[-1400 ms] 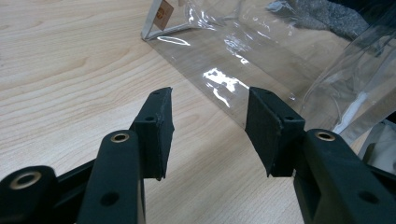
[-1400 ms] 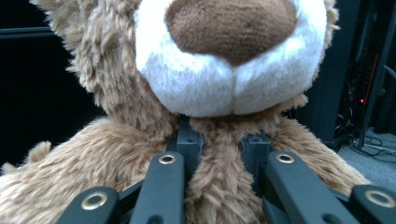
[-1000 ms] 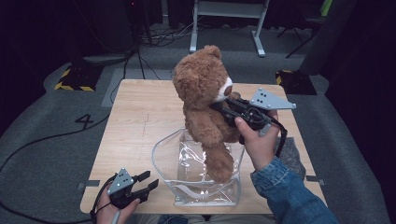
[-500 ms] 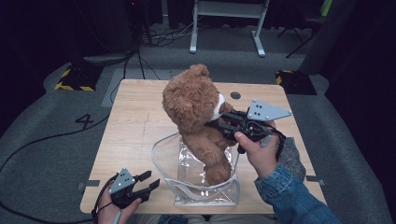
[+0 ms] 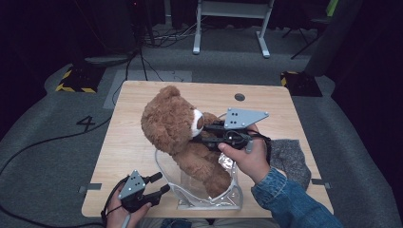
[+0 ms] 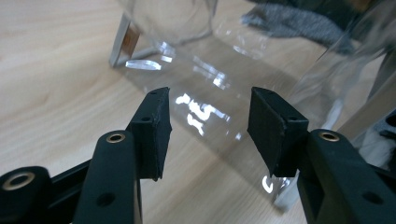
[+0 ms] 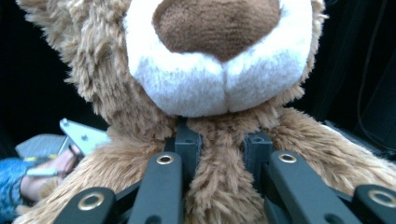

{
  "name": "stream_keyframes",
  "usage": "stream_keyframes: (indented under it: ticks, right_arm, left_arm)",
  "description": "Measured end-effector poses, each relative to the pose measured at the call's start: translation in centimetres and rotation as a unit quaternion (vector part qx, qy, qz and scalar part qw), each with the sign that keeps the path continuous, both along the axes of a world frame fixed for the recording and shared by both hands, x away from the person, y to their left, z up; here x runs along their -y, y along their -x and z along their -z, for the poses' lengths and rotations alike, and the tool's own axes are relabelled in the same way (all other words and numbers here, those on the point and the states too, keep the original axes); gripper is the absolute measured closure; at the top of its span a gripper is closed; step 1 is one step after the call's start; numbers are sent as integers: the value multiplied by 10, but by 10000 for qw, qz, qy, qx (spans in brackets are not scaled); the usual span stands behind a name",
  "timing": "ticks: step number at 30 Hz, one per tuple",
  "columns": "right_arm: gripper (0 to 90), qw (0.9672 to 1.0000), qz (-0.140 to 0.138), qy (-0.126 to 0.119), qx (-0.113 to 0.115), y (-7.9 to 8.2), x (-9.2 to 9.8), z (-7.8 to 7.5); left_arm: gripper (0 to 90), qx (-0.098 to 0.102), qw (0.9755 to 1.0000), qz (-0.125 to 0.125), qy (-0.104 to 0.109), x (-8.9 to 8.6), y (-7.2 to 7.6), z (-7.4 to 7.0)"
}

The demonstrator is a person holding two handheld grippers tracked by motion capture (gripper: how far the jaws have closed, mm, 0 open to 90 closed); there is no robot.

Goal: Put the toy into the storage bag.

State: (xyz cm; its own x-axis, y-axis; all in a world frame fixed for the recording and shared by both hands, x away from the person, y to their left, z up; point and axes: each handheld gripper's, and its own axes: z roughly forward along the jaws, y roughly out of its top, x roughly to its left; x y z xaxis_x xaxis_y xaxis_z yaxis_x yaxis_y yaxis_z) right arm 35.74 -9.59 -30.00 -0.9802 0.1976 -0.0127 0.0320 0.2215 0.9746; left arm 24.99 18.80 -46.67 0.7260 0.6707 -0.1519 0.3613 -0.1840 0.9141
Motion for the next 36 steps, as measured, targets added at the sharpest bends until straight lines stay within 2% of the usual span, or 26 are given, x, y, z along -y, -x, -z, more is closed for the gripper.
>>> stream_keyframes:
  ticks: [2, 6, 10, 13, 14, 17, 21, 23, 25, 26, 29, 31, 35, 36]
  right_arm:
    - [736, 9999, -80, 149, 1, 1, -5, 1]
    - [735, 9988, -172, 430, 138, 0, -17, 0]
    - [732, 9989, -96, 451, 38, -2, -26, -4]
    - [720, 9974, -50, 705, -99, -1, -30, 0]
    - [717, 9964, -64, 841, -17, -2, -31, 2]
    - [716, 9925, 2, 1220, -40, -2, -33, 7]
    - [713, 9907, -85, 1353, -88, -2, -38, 14]
    - [710, 9887, -100, 1489, -146, -3, -41, 18]
    - [708, 9869, -110, 1607, -123, -4, -42, 23]
    - [708, 9860, -91, 1660, -160, -5, -42, 26]
    - [704, 9810, -60, 1927, -196, -7, -42, 33]
    - [702, 9766, -18, 2137, -218, -8, -41, 37]
    - [700, 9726, 19, 2307, -281, -9, -41, 40]
    - [700, 9707, 48, 2380, -311, -9, -40, 41]
  left_arm:
    - [490, 138, 9999, 68, 34, 4, 1, -4]
    - [492, 188, 9997, 152, -32, 10, 2, -6]
    - [495, 188, 9996, 192, -11, 10, 3, -6]
    - [495, 209, 9995, 209, 50, 10, 3, -7]
    - [495, 215, 9995, 214, 71, 10, 3, -6]
    - [495, 190, 9996, 219, 60, 10, 3, -6]
    - [496, 153, 9997, 198, 78, 10, 3, -4]
    - [496, 125, 9997, 219, 42, 9, 2, -4]
    - [496, 120, 9997, 174, 117, 9, 2, -2]
    - [496, 109, 9998, 166, 71, 8, 2, -2]
    - [497, 100, 9998, 111, 110, 6, 2, -2]
    - [497, 128, 9998, 105, 110, 5, 1, -1]
    - [497, 122, 9998, 106, 77, 4, 2, -2]
    - [497, 108, 9999, 108, 29, 4, 2, -3]
